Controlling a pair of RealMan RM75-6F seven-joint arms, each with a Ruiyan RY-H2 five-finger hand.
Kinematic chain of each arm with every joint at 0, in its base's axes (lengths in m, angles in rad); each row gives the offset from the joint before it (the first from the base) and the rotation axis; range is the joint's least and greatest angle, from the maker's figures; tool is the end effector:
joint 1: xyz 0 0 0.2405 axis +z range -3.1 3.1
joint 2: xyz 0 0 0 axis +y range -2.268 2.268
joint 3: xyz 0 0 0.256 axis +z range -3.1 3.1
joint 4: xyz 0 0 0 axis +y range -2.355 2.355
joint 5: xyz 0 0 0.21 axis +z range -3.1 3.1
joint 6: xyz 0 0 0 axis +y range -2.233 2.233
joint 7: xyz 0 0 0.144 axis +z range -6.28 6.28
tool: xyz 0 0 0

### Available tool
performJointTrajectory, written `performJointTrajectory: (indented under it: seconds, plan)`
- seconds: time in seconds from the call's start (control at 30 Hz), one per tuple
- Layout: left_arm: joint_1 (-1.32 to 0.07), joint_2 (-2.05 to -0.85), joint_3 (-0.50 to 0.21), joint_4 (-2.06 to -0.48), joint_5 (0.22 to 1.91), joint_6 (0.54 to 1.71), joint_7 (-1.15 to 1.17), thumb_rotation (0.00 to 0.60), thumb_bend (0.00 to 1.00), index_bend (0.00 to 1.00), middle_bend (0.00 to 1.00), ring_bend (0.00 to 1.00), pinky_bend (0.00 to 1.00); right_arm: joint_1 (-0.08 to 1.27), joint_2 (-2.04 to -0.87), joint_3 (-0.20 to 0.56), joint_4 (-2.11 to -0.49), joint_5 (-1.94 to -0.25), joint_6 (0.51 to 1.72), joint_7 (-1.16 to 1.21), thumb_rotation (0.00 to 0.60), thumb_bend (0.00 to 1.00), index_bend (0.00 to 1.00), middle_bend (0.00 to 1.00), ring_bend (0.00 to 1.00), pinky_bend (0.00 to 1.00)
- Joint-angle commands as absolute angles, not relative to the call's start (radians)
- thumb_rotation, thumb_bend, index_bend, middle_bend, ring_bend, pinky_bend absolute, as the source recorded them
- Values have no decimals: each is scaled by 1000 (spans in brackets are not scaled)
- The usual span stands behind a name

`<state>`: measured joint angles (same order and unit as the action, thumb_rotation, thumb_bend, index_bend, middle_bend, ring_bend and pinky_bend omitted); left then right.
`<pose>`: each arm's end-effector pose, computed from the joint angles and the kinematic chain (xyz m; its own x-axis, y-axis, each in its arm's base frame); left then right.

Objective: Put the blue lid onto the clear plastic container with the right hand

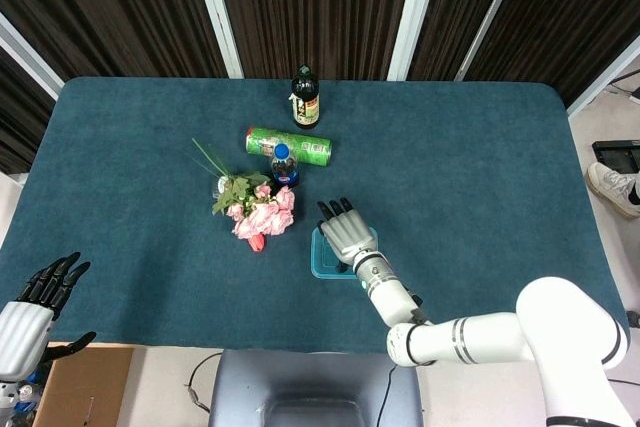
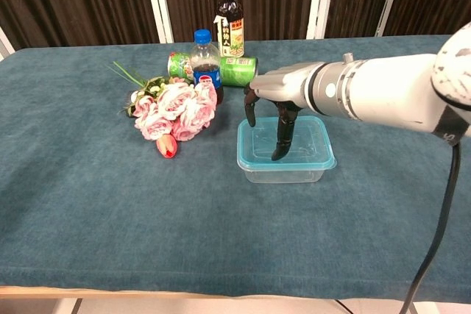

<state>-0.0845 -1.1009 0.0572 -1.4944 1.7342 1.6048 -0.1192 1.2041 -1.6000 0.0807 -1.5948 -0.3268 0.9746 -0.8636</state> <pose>-0.3062 0.1564 0.1621 0.4124 0.0084 0.9110 0.8856 -0.2383 -0.3987 -0.0690 -0.3519 -0.0594 0.6913 -0.4067 0.5972 -0.7222 -0.4127 0.5550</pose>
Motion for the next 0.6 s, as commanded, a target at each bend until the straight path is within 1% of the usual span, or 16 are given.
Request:
performJointTrajectory:
  seconds: [0.03,0.6]
  plan:
    - [-84,-1101,58,-1494,1735,1605,-119,600,451,53,0,68,162,1203,-1602,80,-1593,-329,975,-865,600,29,454,117,0,34]
    - [-83,-1100,57,-1493,1738,1610,-124,600,449,53,0,67,161,1199,-1622,75,-1565,-327,966,-877,600,37,443,118,0,34]
